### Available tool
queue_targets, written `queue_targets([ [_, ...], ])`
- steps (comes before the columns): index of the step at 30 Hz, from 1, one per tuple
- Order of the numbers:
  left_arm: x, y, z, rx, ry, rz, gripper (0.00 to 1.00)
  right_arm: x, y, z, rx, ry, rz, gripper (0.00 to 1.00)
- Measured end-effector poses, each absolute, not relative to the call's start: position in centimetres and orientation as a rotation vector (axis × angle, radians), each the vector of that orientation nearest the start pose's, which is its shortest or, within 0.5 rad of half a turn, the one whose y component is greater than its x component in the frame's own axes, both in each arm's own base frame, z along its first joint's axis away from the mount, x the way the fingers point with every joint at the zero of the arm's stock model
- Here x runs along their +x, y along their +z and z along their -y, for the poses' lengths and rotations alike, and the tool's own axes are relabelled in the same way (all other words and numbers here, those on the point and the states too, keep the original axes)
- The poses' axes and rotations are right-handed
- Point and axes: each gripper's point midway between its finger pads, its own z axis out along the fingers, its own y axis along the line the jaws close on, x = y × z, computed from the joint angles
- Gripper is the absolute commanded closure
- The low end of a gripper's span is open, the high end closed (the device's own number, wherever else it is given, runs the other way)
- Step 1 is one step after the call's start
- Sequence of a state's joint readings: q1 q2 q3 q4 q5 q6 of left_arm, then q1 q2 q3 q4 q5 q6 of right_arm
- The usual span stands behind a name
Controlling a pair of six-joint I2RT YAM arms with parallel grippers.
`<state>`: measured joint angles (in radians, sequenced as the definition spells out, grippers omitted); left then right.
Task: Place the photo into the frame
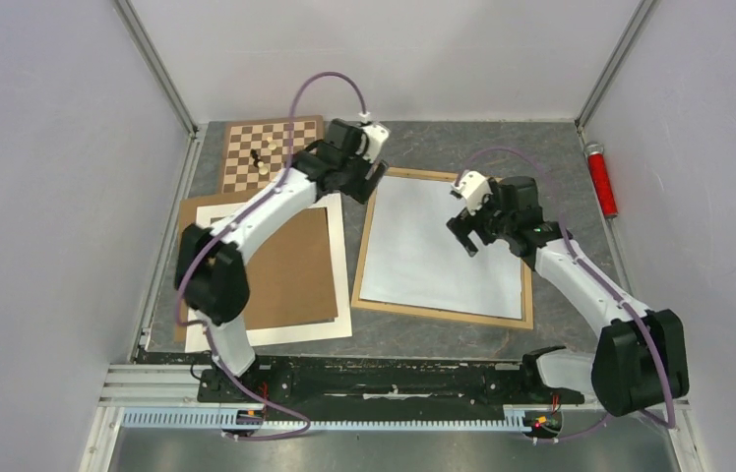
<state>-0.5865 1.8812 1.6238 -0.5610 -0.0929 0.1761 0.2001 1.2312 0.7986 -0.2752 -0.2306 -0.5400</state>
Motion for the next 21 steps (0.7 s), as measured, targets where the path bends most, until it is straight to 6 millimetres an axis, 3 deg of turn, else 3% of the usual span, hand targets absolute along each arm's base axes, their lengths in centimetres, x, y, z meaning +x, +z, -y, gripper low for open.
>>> queue_targets([
  [3, 41.7, 18.6, 21.8, 0.764, -0.089, -2.196, 0.14, 33.8, 13.0, -13.1, -0.995, 0.187, -2.005, 0.02],
  [6, 40.5, 20.3, 17.4, 0.677, -0.081, -2.2, 0.14, 34.2, 13.0, -17.1, -1.045, 0.29, -1.977, 0.02],
  [9, 39.4, 20.2, 13.2, 0.591, -0.047, -2.236, 0.14, 35.3, 13.1, -21.8, -1.081, 0.392, -1.956, 0.03],
  [15, 36.8, 18.2, 5.9, 0.435, -0.008, -2.341, 0.14, 40.0, 14.3, -31.6, -1.082, 0.577, -1.889, 0.04],
  [21, 35.7, 18.4, 1.9, 0.318, 0.02, -2.361, 0.14, 43.5, 13.1, -38.3, -1.049, 0.718, -1.879, 0.06],
])
